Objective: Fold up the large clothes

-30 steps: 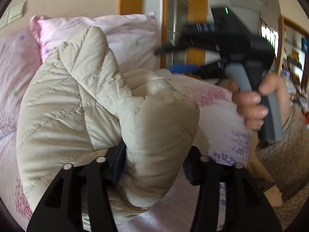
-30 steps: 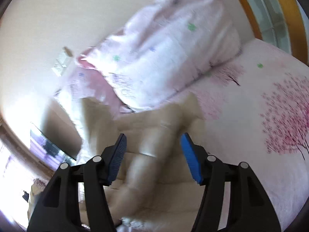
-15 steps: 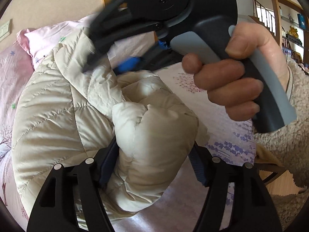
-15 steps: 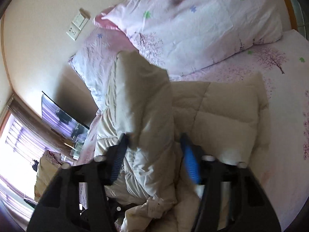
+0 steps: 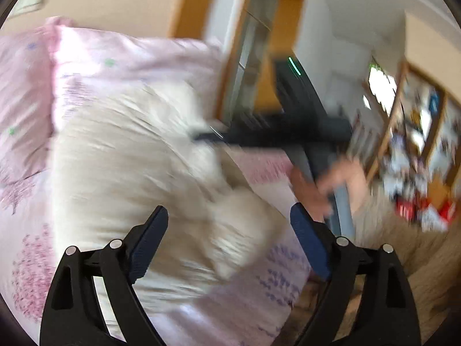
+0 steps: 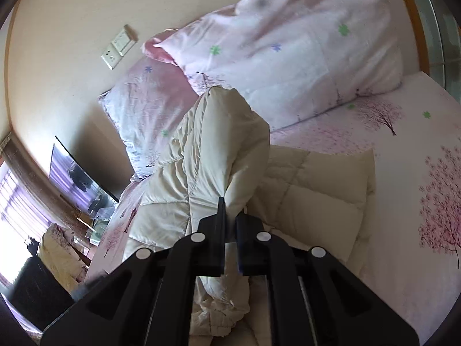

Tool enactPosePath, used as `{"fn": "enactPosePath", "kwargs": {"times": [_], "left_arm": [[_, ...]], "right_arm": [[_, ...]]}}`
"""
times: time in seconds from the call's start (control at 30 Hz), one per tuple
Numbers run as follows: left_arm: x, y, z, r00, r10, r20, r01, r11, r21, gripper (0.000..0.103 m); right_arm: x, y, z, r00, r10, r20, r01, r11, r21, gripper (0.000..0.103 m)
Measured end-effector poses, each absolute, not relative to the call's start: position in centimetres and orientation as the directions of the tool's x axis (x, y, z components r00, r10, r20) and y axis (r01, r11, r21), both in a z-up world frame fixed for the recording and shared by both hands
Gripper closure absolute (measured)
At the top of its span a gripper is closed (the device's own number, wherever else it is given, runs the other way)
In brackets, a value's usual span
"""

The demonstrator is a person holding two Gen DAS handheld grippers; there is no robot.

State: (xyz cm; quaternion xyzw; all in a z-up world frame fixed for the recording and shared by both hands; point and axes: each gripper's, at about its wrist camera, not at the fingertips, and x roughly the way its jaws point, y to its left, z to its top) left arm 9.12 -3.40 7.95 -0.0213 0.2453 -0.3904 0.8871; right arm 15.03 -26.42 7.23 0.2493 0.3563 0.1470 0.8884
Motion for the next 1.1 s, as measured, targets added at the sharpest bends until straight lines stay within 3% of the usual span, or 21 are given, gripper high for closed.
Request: {"fn": "enactPosePath", "kwargs": {"times": [0.17, 0.3, 0.47, 0.8, 1.1], "left_arm": [[13.0, 0.6, 8.5, 0.688, -0.590, -0.423, 0.520, 0.807, -0.279, 0.015], [14.9, 0.7, 7.7, 0.696, -0.532, -0.482, 0.474, 0.845, -0.248, 0.015], [15.6, -1.7, 5.8, 0.642, -0.507, -0.576, 0.472, 0.853, -0.224, 0.015], [15.5, -4.3, 4.1, 0.588, -0.500, -0.636, 0.517, 0.837, -0.179, 0.015], [15.2, -5.9, 2.1, 0.557, -0.452, -0.697, 0.522, 0.843, -0.130, 0.014]], "right_arm": [[14.3, -26.9, 8.0, 0.723, 0.419, -0.549, -0.093, 0.847, 0.524, 0.097], [14.3, -28.3, 7.0, 0.719, 0.387, -0.577, -0.040, 0.852, 0.522, 0.097], [14.6, -30.4, 4.2, 0.688, 0.357, -0.631, 0.050, 0.845, 0.533, 0.097], [15.9, -33.8, -1.7, 0.563, 0.368, -0.740, 0.222, 0.795, 0.565, 0.097], [17.3, -33.7, -1.9, 0.481, 0.316, -0.818, 0.228, 0.855, 0.465, 0.096]]}}
